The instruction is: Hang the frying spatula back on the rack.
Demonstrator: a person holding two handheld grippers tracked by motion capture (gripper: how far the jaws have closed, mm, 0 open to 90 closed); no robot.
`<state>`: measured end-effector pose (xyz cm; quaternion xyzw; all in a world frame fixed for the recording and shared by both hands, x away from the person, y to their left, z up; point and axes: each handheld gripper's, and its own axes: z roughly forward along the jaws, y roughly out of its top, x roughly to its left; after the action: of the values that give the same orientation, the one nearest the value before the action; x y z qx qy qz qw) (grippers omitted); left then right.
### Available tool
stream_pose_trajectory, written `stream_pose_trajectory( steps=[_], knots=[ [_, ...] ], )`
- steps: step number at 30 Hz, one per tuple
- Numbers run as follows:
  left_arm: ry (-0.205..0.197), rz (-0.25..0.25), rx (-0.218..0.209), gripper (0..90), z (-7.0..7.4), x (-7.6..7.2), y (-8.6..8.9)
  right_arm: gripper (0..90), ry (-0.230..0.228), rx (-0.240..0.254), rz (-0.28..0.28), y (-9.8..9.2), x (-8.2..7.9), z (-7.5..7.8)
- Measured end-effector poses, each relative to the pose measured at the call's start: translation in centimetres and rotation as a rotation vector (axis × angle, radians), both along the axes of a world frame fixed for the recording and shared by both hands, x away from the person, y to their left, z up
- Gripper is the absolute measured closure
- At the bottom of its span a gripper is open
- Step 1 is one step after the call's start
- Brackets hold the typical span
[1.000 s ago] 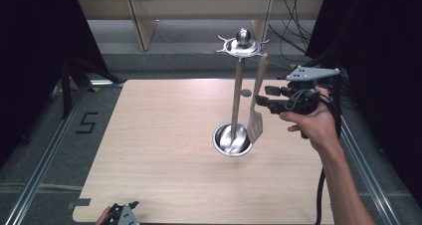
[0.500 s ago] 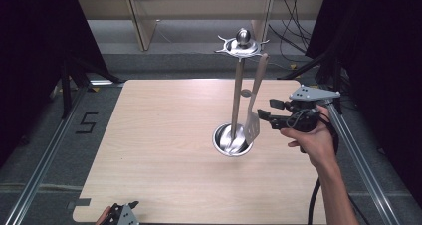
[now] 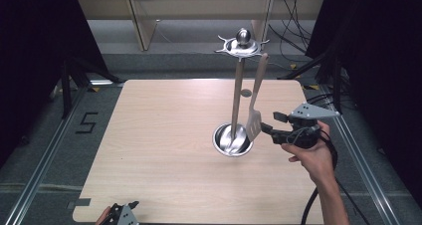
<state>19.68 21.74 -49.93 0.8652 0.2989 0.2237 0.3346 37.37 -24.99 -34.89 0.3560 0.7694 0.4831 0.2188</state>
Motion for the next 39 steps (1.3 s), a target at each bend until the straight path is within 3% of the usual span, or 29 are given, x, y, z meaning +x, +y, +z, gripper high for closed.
stream_pose_trajectory(
  steps=[3,6,8,9,11,12,14,15,16,17,20,21,28,30,31,32,33,35,36,37,39],
  knots=[
    [0.013,-0.016,0.015,15.3,0.2,-0.1,0.1,39.3,0.02,-0.001,-0.01,-0.2,-0.3,-0.6],
    [0.003,0.004,-0.005,15.3,0.1,0.0,0.0,39.1,0.035,-0.012,-0.011,-0.4,-0.5,-1.3],
    [0.009,-0.017,0.014,15.2,0.2,0.0,0.2,39.0,0.037,-0.014,-0.013,-0.5,-0.6,-1.6],
    [0.005,0.0,0.002,15.2,0.1,0.1,0.0,38.9,0.037,-0.003,-0.014,-0.5,-0.7,-1.8],
    [0.011,-0.011,0.007,15.3,0.1,0.0,0.1,38.7,0.033,-0.023,0.0,-0.7,-0.8,-2.0],
    [0.011,-0.013,0.007,15.2,0.2,0.0,0.1,38.5,0.056,-0.024,-0.004,-0.7,-1.0,-2.1],
    [0.01,-0.007,0.007,15.2,0.2,0.0,0.0,38.2,0.043,-0.044,-0.001,-0.9,-1.0,-2.4],
    [0.002,-0.007,0.006,15.3,0.1,0.1,0.0,38.1,0.06,-0.037,-0.007,-0.8,-1.2,-2.6],
    [0.003,0.002,-0.01,15.2,0.1,0.0,0.0,37.9,0.047,-0.05,-0.001,-0.9,-1.1,-2.7],
    [0.007,-0.012,0.01,15.2,0.2,0.0,0.1,37.8,0.071,-0.044,-0.007,-0.9,-1.2,-2.9],
    [0.008,-0.014,0.013,15.2,0.3,0.0,0.0,37.5,0.077,-0.059,-0.002,-1.0,-1.1,-3.6],
    [0.0,0.002,-0.011,15.2,0.2,0.1,-0.2,37.3,0.086,-0.051,-0.01,-0.9,-1.2,-3.7],
    [0.014,-0.014,0.014,15.3,0.3,0.1,0.0,36.6,0.093,-0.061,-0.005,-1.3,-1.7,-4.6],
    [0.011,-0.017,0.012,15.2,0.4,0.1,0.0,36.4,0.112,-0.058,-0.009,-1.4,-1.9,-4.9],
    [0.001,-0.001,-0.006,15.3,0.2,0.2,-0.2,36.3,0.093,-0.068,-0.008,-1.5,-1.8,-5.0],
    [0.003,-0.003,0.007,15.3,0.3,0.1,-0.1,36.3,0.133,-0.052,-0.016,-1.5,-2.1,-5.1],
    [0.004,-0.007,0.007,15.2,0.3,0.1,-0.1,36.3,0.114,-0.06,-0.01,-1.7,-2.0,-5.4],
    [0.003,-0.006,0.008,15.3,0.3,0.1,-0.1,36.3,0.12,-0.073,-0.006,-2.0,-2.1,-5.5],
    [0.002,-0.006,0.008,15.3,0.3,0.1,-0.1,36.3,0.129,-0.055,-0.018,-1.9,-2.3,-5.6],
    [0.005,-0.007,0.007,15.2,0.3,0.1,-0.1,36.3,0.114,-0.074,-0.016,-2.2,-2.3,-5.7],
    [0.005,0.005,-0.018,15.3,0.2,0.0,-0.2,36.1,0.141,-0.062,-0.024,-2.3,-2.6,-5.9]
  ],
)
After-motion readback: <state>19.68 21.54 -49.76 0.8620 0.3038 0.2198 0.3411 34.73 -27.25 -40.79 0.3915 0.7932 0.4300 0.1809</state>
